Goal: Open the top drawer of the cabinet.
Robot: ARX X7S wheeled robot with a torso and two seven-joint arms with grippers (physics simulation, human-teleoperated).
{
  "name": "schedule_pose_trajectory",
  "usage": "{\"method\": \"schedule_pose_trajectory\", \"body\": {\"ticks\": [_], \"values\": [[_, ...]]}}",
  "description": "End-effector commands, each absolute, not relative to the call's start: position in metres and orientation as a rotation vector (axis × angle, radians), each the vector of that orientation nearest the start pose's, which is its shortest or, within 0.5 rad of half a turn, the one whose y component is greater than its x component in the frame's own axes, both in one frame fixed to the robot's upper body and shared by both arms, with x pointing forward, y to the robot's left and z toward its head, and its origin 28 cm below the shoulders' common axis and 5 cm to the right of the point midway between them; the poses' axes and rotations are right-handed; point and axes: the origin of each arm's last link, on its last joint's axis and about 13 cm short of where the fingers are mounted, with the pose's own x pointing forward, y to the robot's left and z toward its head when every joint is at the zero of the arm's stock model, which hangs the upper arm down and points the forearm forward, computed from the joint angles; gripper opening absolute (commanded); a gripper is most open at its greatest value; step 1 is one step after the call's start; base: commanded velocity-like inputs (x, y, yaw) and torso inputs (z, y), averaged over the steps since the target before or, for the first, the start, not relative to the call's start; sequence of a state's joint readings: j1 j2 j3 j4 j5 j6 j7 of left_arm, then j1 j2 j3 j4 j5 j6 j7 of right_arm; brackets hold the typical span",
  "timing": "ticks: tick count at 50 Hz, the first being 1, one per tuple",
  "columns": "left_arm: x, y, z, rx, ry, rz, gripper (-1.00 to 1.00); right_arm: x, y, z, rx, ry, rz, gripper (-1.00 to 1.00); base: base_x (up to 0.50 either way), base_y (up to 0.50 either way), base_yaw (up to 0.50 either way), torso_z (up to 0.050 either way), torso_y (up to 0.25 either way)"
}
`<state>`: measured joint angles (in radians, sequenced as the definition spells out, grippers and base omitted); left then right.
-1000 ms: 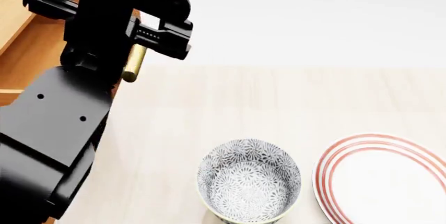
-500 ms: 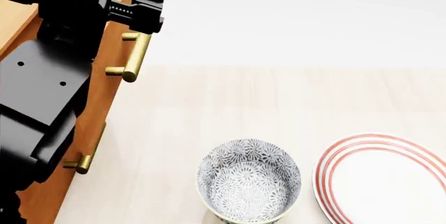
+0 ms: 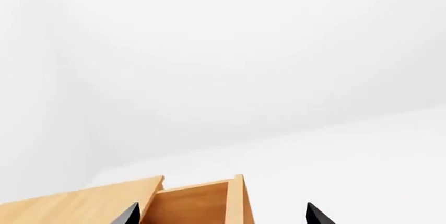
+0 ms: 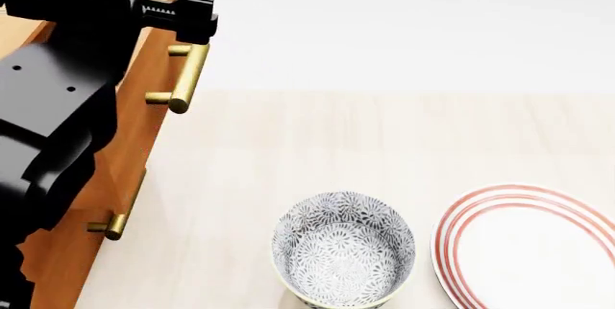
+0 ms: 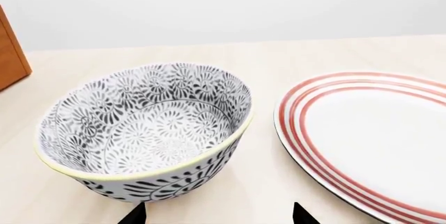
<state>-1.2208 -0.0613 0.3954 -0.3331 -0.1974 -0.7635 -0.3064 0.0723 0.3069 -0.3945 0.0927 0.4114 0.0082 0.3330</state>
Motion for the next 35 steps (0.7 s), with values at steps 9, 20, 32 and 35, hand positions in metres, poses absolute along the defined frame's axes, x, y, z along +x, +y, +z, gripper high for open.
{"method": "schedule_pose_trajectory", "body": {"ticks": [9,20,32,35], "values": [[0.395,0.163,0.262,0.178,0.017,0.061,1.00,0.210,-0.098,-0.003,0.051,0.160,0.011,1.00,0.00,0.00,0.00,0.000,0.000],[0.397,0.166,0.272,0.154,0.043,0.106,1.00,0.211,-0.098,-0.002,0.053,0.163,0.004,1.00,0.00,0.00,0.00,0.000,0.000],[0.395,0.164,0.283,0.068,0.118,0.081,1.00,0.212,-0.098,-0.001,0.052,0.163,0.002,1.00,0.00,0.00,0.00,0.000,0.000],[0.395,0.163,0.284,0.052,0.144,0.070,1.00,0.212,-0.098,-0.001,0.051,0.163,0.003,1.00,0.00,0.00,0.00,0.000,0.000]]}}
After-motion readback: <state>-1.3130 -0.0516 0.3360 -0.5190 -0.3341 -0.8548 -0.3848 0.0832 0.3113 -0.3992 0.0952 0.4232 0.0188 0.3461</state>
